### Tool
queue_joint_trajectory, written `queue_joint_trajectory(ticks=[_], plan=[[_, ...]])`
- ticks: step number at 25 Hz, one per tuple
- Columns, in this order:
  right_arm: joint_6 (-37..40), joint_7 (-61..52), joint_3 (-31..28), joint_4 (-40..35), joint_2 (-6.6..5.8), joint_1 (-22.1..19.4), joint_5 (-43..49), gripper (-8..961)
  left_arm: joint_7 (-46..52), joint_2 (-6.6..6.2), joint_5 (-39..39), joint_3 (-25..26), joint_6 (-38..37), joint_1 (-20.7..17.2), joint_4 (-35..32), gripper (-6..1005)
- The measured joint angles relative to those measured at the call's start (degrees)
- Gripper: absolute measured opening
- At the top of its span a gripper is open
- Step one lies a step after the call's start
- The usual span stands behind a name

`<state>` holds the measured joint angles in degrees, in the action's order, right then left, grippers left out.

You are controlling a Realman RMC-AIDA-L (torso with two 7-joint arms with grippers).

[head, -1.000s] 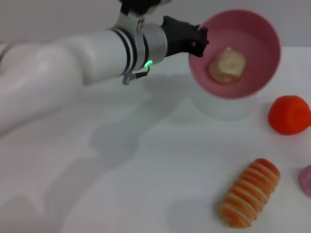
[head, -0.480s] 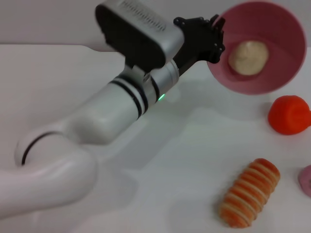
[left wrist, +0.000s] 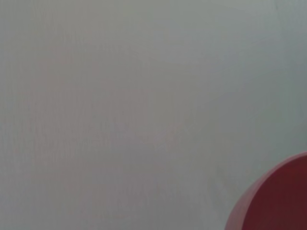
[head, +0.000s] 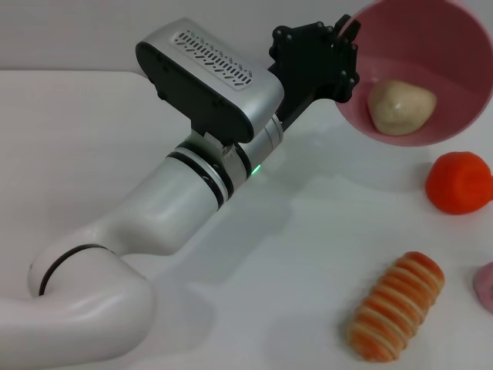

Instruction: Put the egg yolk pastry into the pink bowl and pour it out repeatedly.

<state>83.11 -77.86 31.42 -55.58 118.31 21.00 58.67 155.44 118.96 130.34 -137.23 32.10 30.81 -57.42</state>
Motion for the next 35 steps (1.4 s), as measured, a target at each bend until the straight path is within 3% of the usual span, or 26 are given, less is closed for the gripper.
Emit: queue_joint_trajectory(ticks=[20,35], plan=[[-0.6,0.2,1.5,0.9,-0.27,0.9,0.3,390,0.7,0.04,0.0,-4.7,12.2,-0.2,2.3,40],[-1.5,0.3,2.4,1.3,-0.1,1.3,0.8,391,2.3,-0.21,0.0,-4.7,18.9,-2.1,3.1,40]])
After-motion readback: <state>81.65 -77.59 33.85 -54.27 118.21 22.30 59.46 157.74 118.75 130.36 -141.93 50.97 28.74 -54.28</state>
